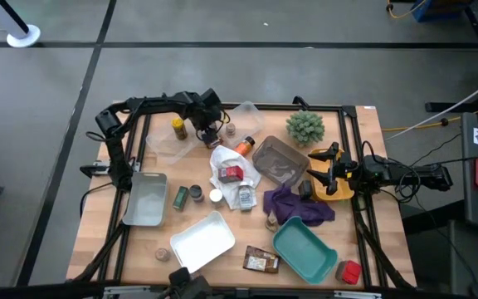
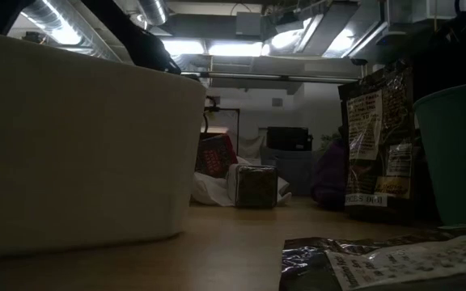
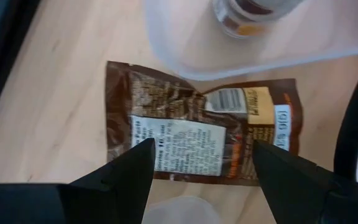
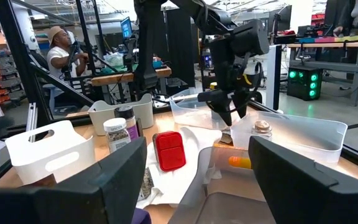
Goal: Sort spices by type
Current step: Put the top orange spice pack into the black bin
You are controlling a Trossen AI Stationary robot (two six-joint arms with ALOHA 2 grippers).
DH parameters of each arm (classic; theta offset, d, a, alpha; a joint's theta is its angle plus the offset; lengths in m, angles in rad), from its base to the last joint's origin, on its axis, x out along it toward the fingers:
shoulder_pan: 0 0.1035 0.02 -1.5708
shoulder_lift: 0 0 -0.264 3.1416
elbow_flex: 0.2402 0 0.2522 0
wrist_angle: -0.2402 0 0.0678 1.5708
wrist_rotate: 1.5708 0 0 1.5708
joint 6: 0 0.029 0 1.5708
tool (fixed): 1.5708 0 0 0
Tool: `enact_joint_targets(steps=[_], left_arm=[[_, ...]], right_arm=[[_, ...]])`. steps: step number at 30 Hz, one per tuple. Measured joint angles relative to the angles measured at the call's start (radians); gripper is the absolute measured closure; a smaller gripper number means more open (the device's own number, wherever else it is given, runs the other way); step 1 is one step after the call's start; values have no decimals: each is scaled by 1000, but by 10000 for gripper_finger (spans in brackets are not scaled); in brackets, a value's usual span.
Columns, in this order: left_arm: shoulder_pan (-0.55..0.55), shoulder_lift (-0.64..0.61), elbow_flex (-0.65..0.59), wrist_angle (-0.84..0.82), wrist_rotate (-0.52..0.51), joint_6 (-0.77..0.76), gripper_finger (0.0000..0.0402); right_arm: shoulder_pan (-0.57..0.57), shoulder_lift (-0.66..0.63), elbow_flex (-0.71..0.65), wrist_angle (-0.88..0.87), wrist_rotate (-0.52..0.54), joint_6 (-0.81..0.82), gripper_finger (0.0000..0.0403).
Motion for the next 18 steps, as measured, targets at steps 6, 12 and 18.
enact_joint_targets(steps=[6, 12, 18], left_arm=[[-39, 0, 0, -14, 0, -3, 151], [-66, 0, 0, -13, 0, -4, 151], [-72, 13, 0, 11, -7, -18, 151]], right_arm=[[0, 0, 0, 0, 0, 0, 120], [0, 0, 0, 0, -1, 0, 120], [0, 0, 0, -1, -1, 0, 120]])
